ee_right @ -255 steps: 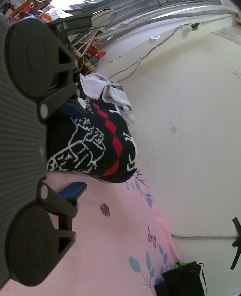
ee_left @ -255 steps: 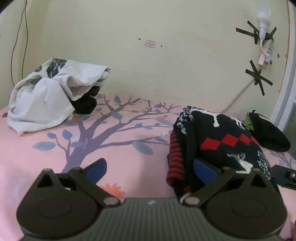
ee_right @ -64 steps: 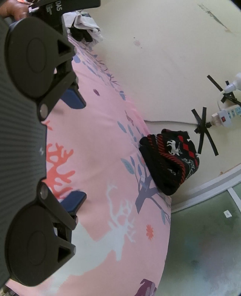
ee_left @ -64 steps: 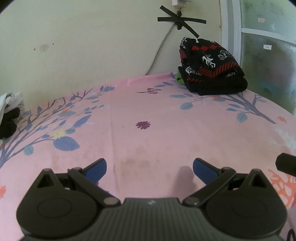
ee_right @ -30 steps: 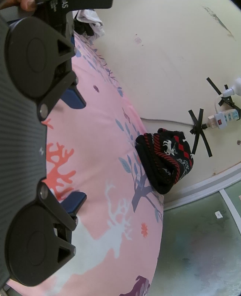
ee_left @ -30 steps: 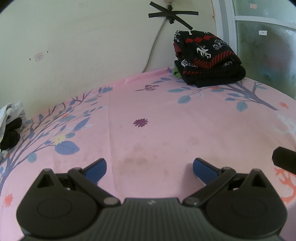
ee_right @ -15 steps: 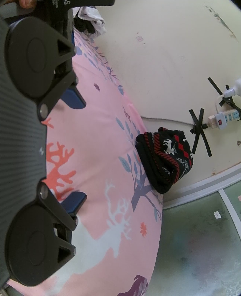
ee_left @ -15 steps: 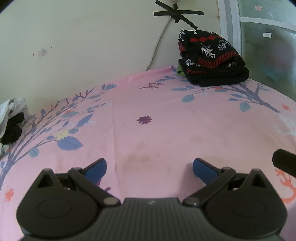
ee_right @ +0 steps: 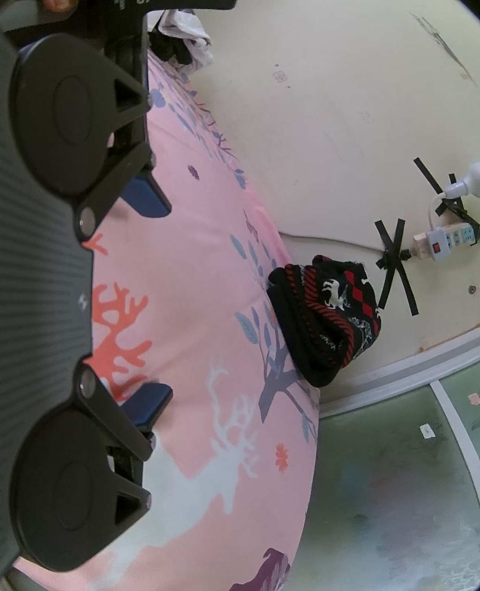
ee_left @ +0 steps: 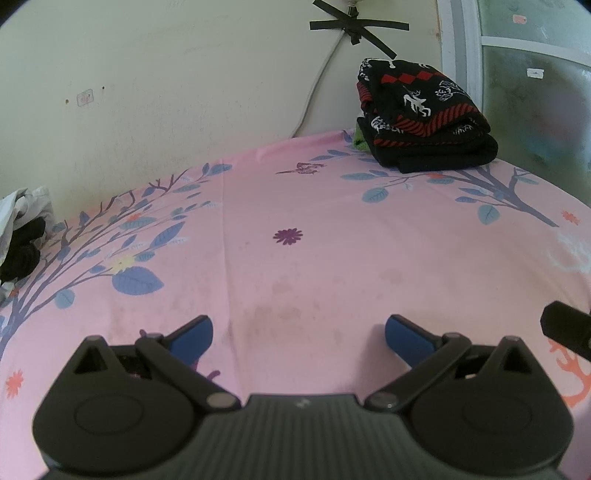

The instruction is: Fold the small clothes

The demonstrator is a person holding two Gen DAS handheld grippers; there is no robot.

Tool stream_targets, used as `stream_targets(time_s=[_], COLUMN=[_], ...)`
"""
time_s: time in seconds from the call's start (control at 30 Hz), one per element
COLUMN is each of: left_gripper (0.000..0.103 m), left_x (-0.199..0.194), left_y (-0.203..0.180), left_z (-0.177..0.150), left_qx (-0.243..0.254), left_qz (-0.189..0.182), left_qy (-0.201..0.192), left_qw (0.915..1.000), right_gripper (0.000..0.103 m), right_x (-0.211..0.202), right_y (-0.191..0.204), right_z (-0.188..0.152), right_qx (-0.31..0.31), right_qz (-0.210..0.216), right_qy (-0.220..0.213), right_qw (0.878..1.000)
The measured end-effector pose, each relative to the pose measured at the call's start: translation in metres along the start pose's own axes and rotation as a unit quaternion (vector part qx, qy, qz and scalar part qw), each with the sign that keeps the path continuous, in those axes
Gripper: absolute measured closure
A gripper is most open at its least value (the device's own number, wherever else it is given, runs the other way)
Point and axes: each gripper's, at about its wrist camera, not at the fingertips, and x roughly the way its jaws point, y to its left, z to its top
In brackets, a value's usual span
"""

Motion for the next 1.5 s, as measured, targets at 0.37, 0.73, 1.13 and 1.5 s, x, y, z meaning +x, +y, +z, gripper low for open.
stream_targets(time_s=[0.37, 0.73, 1.13, 1.5], left_gripper=[0.0, 0.0, 0.0, 0.0], left_x=[-0.004, -0.021, -0.043, -0.045], left_y=[-0.001, -0.017, -0.015, -0.015], left_z=[-0.001, -0.004, 0.0, -0.002], left_qx=[0.005, 0.051, 0.032, 0.025], left_qz=[0.005, 0.033, 0.013, 0.009], left_qy=[-0.01, -0.016, -0.005, 0.007], left_qw=[0.9999, 0.998, 0.9994, 0.9996], right_gripper=[0.012, 0.013, 0.013, 0.013], right_x=[-0.003, -0.01, -0.023, -0.021], right_y=[-0.003, -0.001, 0.006, 0.005], right_z=[0.0, 0.001, 0.005, 0.003], right_qx=[0.011, 0.015, -0.006, 0.0], right_qz=[0.014, 0.018, 0.026, 0.028], right_qy=[0.001, -0.008, -0.043, -0.035], right_qw=[1.0, 1.0, 0.999, 0.999])
